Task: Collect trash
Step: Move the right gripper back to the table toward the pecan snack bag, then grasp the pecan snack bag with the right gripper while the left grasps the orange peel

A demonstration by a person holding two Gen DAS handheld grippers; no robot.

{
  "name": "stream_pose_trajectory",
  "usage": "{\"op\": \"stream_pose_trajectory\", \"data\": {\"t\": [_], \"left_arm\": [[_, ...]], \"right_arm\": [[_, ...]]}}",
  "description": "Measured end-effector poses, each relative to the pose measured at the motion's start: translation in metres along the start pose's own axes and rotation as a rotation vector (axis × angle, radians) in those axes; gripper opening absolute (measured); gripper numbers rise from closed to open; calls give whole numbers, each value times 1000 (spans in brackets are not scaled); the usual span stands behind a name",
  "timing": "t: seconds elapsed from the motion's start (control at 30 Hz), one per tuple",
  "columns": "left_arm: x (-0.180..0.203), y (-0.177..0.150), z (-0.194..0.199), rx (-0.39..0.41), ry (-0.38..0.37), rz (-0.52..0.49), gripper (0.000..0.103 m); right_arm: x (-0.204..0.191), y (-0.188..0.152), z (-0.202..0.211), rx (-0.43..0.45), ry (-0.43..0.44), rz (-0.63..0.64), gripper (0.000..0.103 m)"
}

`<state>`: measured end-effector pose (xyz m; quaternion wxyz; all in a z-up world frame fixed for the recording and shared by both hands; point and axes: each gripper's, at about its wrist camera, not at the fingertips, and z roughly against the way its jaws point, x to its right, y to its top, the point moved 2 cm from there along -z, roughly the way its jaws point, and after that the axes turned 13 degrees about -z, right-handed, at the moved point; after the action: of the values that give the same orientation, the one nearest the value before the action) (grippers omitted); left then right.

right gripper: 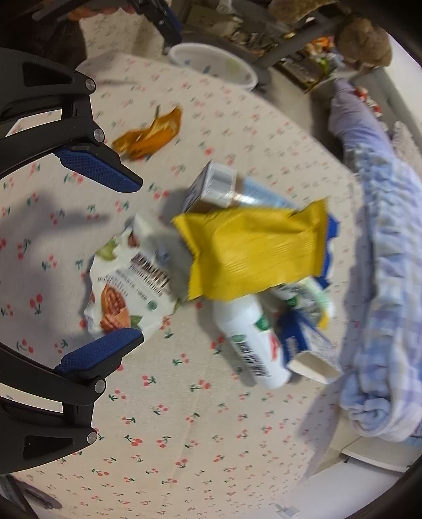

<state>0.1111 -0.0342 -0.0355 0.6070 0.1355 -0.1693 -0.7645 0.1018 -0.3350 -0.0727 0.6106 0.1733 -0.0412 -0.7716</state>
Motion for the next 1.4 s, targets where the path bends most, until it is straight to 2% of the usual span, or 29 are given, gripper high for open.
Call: {"op": "stream_pose_trajectory", "data": {"t": [0.13, 0.37, 0.53, 0.63, 0.77, 0.83, 0.93, 1.0, 1.03, 1.13, 1.23, 1.27, 1.3, 1.4], "left_arm": [[16, -1, -6, -13, -62, 15, 101], [52, 2, -23, -41, -166, -21, 101], [79, 6, -33, -58, -239, -46, 89], [92, 7, -38, -73, -290, -41, 76], [107, 8, -45, -89, -338, -34, 63], [114, 8, -47, -92, -360, -35, 61], [123, 11, -48, -84, -353, -55, 54], [128, 12, -52, -96, -352, -62, 37], [130, 12, -52, -86, -343, -66, 37], [136, 15, -53, -79, -327, -99, 27], [140, 17, -51, -65, -316, -119, 22], [139, 18, -49, -56, -314, -122, 13], [138, 19, -48, -50, -311, -122, 7], [135, 22, -43, -30, -307, -126, 7]], "right_arm": [[4, 3, -13, -45, -18, 16, 87], [9, 10, -27, -67, -33, 33, 87], [10, 9, -27, -68, -18, 25, 87], [15, 6, -26, -76, -29, 12, 86], [18, -1, -22, -56, -87, 47, 69], [20, -6, -19, -49, -79, 46, 64], [25, -12, -15, -40, -74, 45, 54], [32, -16, -11, -33, -75, 44, 44], [33, -19, -10, -31, -68, 39, 43], [45, -24, -4, -31, -43, 18, 36], [59, -26, 3, -30, -2, -17, 16], [63, -27, 5, -30, 12, -28, 9], [68, -28, 8, -32, 36, -45, 9], [80, -28, 18, -28, 103, -79, 10]]}}
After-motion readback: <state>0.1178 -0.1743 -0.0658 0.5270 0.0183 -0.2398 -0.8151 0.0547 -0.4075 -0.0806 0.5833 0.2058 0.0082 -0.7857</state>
